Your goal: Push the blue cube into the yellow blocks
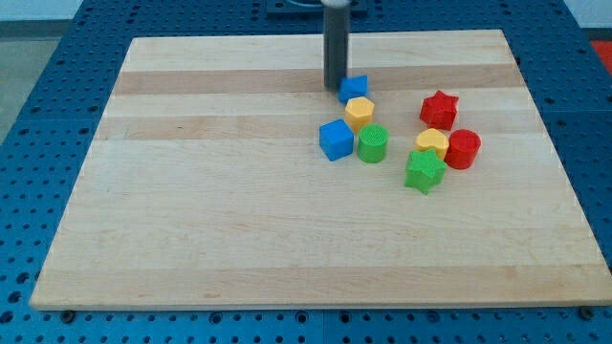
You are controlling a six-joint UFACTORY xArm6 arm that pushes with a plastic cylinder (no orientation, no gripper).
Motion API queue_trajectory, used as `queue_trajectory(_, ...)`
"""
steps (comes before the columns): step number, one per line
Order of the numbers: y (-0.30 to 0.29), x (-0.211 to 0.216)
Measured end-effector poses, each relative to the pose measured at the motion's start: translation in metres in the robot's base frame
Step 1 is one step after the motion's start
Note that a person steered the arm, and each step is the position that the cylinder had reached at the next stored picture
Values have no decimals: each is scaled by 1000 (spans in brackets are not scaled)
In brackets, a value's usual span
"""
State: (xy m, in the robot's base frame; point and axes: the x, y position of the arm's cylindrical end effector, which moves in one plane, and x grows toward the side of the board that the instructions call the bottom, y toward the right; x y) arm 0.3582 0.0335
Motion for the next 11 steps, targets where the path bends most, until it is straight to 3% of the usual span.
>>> queue_trajectory(1,17,84)
queue_trajectory(3,12,73)
queue_trajectory(4,-43,45)
queue_trajectory(5,-98,66)
queue_trajectory(6,-141,114)
queue_trajectory(7,-141,114)
queue_trajectory(8,-112,105)
queue_trajectory(10,39,94)
queue_trajectory(11,39,94)
